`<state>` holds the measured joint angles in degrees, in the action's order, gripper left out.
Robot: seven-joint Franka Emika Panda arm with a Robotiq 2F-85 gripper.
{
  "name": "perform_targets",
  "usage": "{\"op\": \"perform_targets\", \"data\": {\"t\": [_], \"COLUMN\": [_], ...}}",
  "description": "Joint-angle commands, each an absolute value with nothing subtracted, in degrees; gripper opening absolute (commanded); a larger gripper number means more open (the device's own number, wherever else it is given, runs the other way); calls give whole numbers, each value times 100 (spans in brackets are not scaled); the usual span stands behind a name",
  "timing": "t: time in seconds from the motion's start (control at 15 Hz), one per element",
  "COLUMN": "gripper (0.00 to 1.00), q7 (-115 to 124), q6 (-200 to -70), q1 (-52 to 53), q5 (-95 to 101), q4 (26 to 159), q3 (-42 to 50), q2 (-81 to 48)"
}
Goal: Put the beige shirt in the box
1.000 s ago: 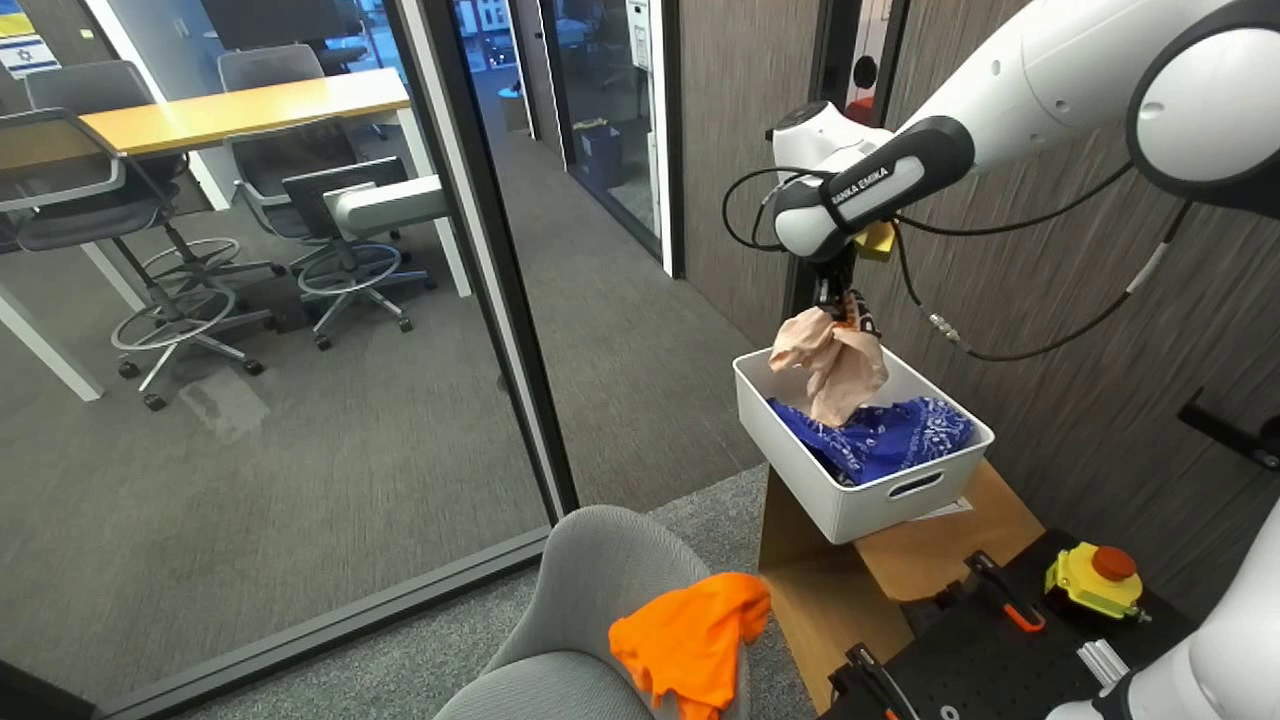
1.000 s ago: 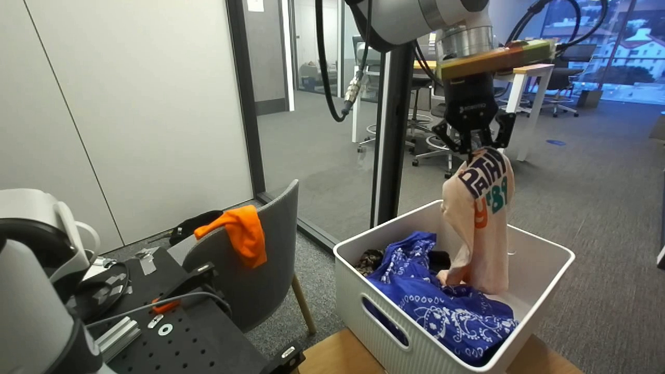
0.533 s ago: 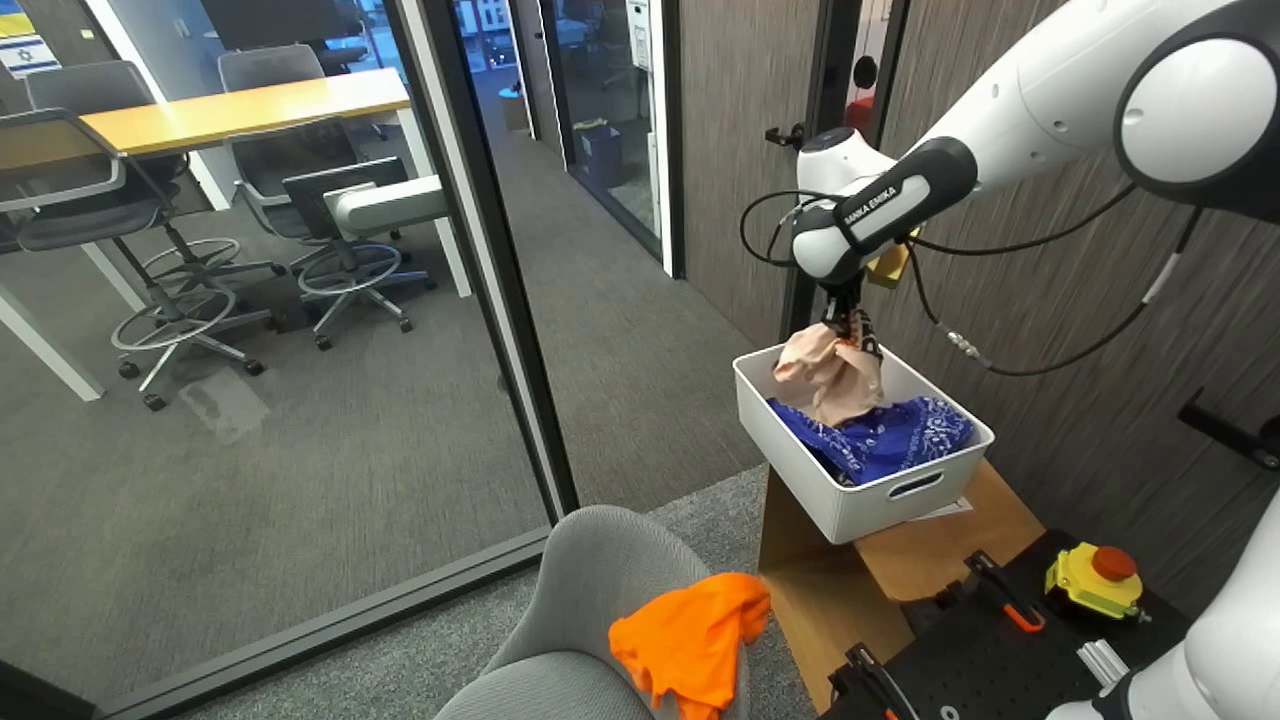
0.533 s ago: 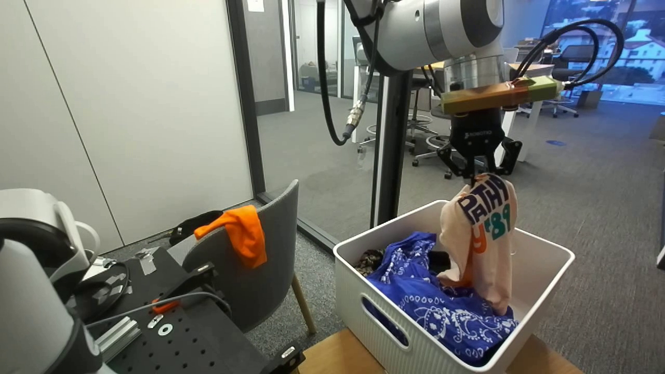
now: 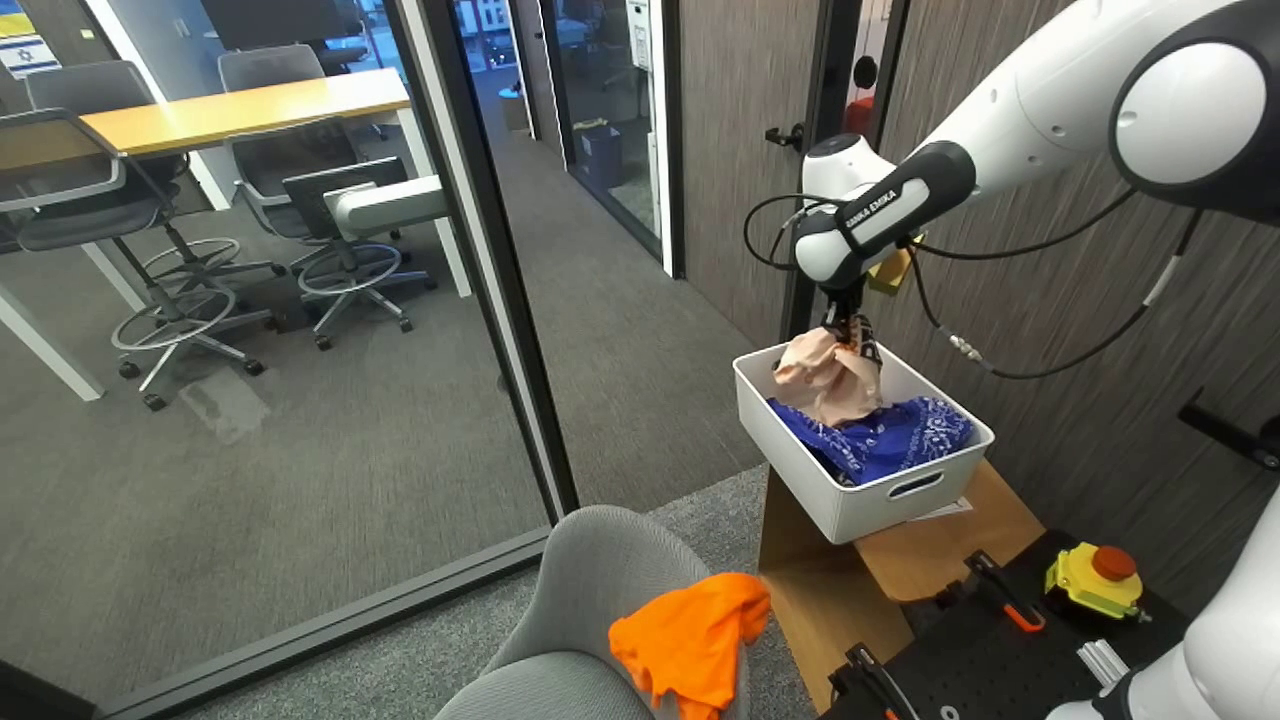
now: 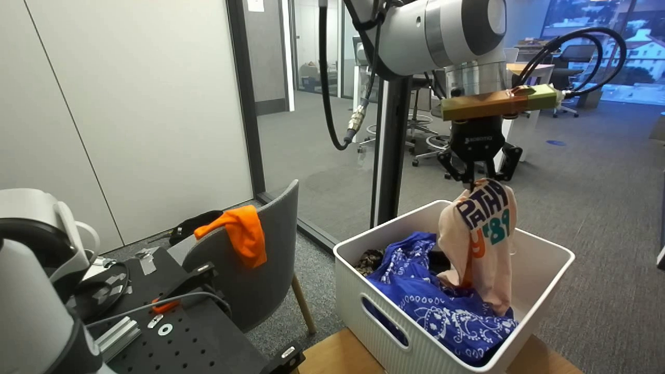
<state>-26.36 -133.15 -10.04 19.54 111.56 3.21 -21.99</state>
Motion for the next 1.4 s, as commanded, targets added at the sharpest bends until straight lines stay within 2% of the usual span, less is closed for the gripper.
{"op": "perform_targets", "data": {"t": [0.0, 0.47, 0.93, 1.33], "gripper": [44, 98, 100, 100], "q7": [-2646, -2486, -2141, -1526], "q6": [-13469, -13473, -13395, -13105], "q1": [-1059, -1014, -979, -578], "q5": [1609, 1485, 1397, 736], "q4": [11243, 11337, 11543, 12493], "q3": [322, 352, 337, 32], "q2": [-2107, -2036, -1886, -690]}}
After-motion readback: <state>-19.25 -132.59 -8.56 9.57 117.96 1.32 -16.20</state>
